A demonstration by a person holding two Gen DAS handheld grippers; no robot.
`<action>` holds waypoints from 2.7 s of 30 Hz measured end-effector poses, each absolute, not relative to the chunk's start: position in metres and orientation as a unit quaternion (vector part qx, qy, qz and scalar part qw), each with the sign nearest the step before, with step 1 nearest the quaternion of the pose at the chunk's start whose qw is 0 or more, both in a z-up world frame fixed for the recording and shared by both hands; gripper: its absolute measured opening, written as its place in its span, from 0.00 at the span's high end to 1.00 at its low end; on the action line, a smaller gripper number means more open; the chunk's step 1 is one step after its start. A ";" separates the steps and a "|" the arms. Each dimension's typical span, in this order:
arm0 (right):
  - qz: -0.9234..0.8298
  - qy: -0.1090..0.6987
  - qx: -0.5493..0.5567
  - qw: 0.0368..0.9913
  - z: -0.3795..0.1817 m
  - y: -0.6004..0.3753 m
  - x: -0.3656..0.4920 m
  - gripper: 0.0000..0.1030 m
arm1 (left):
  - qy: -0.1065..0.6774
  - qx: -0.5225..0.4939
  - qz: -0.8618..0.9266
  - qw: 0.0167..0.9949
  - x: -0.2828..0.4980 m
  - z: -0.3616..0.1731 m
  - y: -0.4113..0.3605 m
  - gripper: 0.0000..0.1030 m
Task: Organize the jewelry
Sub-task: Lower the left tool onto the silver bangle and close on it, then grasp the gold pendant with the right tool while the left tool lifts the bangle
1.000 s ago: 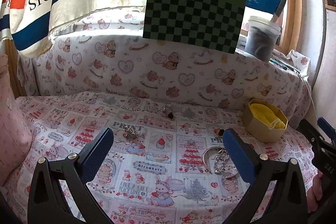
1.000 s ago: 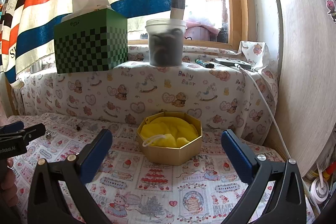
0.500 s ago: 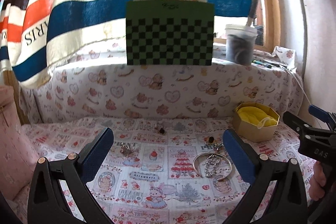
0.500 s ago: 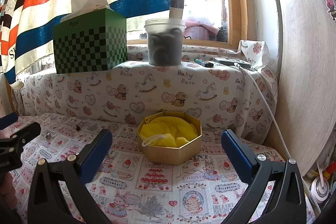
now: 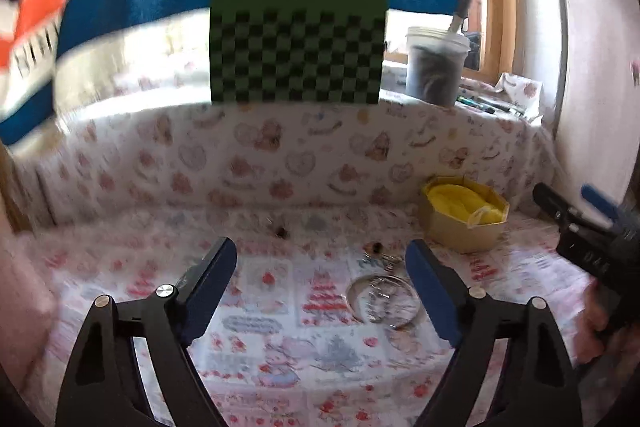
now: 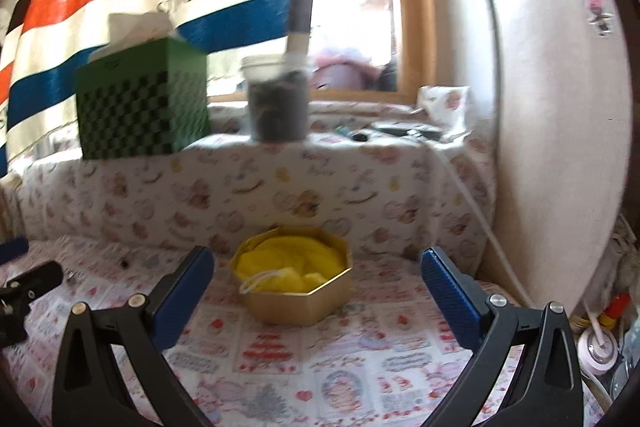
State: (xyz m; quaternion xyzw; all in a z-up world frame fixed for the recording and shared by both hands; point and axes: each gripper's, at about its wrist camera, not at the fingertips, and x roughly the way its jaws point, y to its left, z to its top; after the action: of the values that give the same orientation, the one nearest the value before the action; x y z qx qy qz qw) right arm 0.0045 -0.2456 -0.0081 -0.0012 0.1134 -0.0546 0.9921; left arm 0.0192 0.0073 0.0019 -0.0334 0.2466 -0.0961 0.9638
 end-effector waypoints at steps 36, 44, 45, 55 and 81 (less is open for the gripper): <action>-0.017 0.209 0.067 0.975 -0.011 -0.269 0.035 0.00 | 0.536 0.095 -0.172 0.821 0.123 -0.055 -0.080 0.34; -0.005 0.219 0.069 0.973 -0.012 -0.269 0.037 0.00 | 0.460 0.040 -0.161 0.872 0.100 -0.006 -0.035 0.34; 0.002 0.225 0.075 0.971 -0.013 -0.270 0.038 0.00 | 0.445 0.026 -0.159 0.881 0.097 0.001 -0.026 0.34; 0.119 0.263 0.066 0.955 -0.001 -0.246 0.035 0.00 | 0.378 -0.036 -0.086 0.921 0.111 0.017 0.045 0.34; 0.144 0.423 -0.036 0.894 -0.049 -0.119 0.153 0.87 | 0.386 -0.088 0.002 0.918 0.139 -0.014 0.094 0.34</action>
State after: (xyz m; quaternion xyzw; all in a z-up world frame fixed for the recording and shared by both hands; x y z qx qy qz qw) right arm 0.1532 -0.1192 -0.0494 -0.0361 0.4234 0.1440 0.8937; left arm 0.1388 0.0940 -0.0141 -0.0883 0.3863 0.0015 0.9181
